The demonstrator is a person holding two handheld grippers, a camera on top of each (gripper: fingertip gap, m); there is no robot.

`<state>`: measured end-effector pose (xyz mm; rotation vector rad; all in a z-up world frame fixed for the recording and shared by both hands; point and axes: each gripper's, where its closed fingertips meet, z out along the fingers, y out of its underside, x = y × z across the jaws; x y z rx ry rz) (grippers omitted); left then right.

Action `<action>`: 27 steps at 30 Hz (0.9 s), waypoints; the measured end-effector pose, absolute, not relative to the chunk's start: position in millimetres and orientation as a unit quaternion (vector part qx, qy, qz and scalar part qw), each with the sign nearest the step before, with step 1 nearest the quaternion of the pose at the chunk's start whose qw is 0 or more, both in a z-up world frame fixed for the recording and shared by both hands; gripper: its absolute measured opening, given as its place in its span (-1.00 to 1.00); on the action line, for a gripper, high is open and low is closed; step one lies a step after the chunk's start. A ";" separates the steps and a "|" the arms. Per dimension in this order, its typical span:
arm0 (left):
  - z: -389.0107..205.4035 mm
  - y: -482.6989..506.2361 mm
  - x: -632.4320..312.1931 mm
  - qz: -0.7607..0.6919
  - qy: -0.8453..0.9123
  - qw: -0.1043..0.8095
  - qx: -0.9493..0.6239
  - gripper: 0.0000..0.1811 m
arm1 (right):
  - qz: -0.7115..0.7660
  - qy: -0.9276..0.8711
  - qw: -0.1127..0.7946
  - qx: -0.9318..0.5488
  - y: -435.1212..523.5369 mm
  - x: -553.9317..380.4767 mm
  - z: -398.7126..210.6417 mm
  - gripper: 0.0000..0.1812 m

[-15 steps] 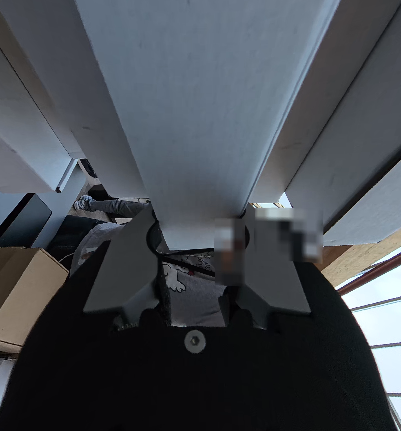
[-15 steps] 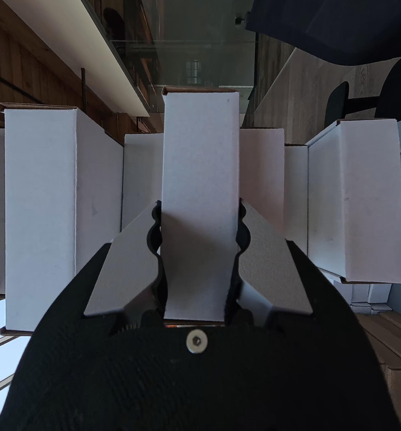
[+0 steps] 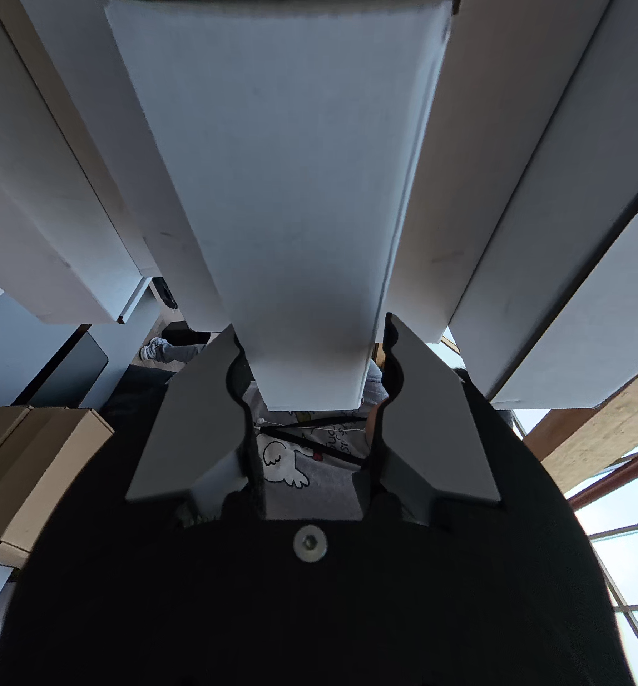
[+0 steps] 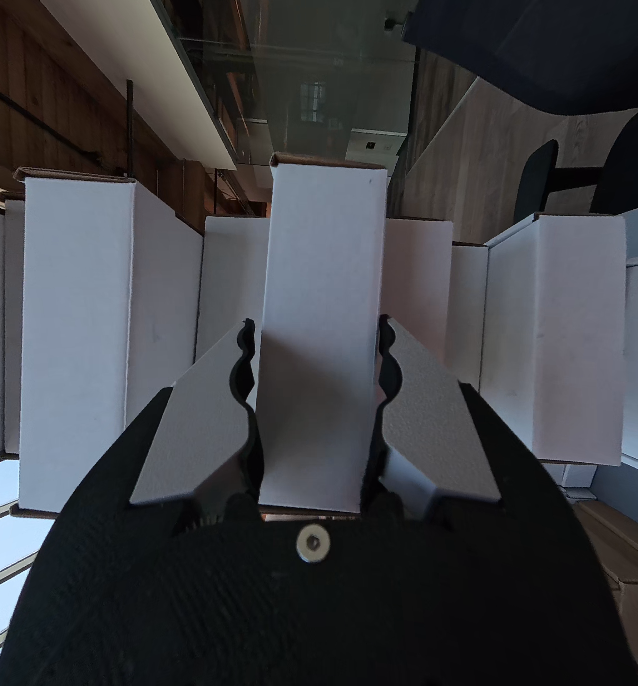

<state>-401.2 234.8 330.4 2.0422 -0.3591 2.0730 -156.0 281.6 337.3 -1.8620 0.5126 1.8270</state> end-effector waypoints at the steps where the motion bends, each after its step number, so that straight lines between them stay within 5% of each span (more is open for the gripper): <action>1: 330.6 235.4 -401.2 0.704 -0.121 0.103 0.692 -0.22 | 0.667 0.187 0.238 -0.680 281.5 -155.9 337.2 -0.26; 27: 336.3 248.5 -428.7 0.728 -0.073 0.047 0.680 -0.17 | 0.639 0.205 0.284 -0.685 285.4 -132.7 333.9 -0.10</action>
